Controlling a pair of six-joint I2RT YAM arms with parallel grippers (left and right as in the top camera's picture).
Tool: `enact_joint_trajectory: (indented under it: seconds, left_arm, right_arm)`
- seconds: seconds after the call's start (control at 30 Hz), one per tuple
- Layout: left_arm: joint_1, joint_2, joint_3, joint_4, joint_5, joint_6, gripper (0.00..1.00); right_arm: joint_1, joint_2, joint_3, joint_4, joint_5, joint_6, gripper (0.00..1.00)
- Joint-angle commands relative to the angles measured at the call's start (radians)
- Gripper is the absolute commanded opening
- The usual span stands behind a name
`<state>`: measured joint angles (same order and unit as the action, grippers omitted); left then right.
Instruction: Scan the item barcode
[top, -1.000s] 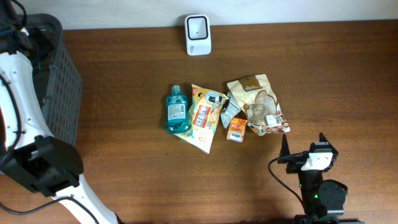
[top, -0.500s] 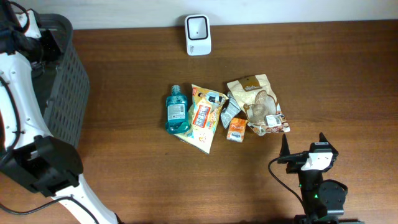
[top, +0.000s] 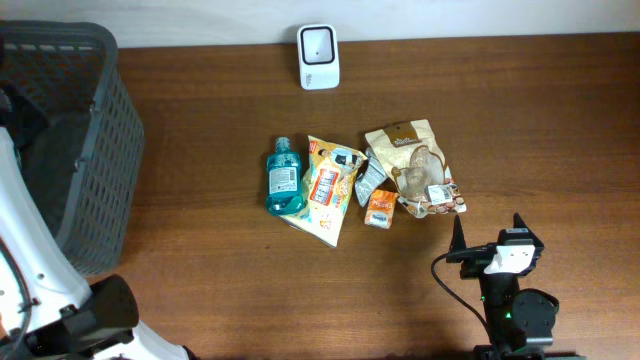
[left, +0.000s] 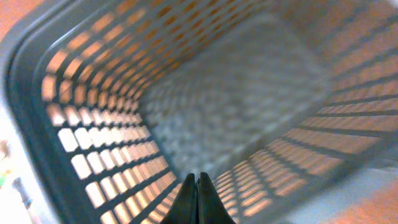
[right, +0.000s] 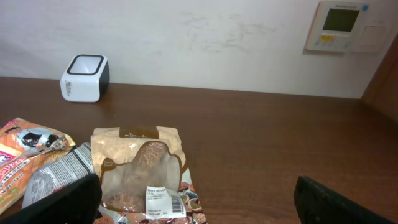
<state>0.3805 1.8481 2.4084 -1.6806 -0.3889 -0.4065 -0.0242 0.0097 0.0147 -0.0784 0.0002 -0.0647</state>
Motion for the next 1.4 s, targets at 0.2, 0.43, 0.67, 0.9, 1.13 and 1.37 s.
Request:
enact_joint_trajectory:
  seconds: [0.2,0.43,0.67,0.9,1.13,1.37]
  left_arm:
    - [0.011,0.004,-0.331,-0.008,0.050,-0.022,0.00]
    - [0.026,-0.104,-0.384,-0.008,0.069,-0.003,0.00]
    - [0.026,-0.114,-0.499,-0.008,0.080,-0.003,0.00]
    - [0.027,-0.132,-0.499,-0.005,0.102,-0.003,0.00]
    - [0.027,-0.164,-0.496,0.004,0.106,0.012,0.00]
    - [0.026,-0.211,-0.338,0.000,0.220,0.012,0.76]
  right_arm:
    - [0.005,-0.006,-0.009,-0.003,0.005,-0.007,0.98]
    - [0.005,-0.006,-0.009,-0.003,0.005,-0.006,0.98]
    - [0.005,-0.006,-0.009,-0.003,0.005,-0.006,0.98]
    - [0.005,-0.006,-0.009,-0.003,0.005,-0.006,0.98]
    - [0.005,-0.006,-0.009,-0.003,0.005,-0.006,0.98]
    - [0.005,-0.006,-0.009,-0.003,0.005,-0.006,0.98]
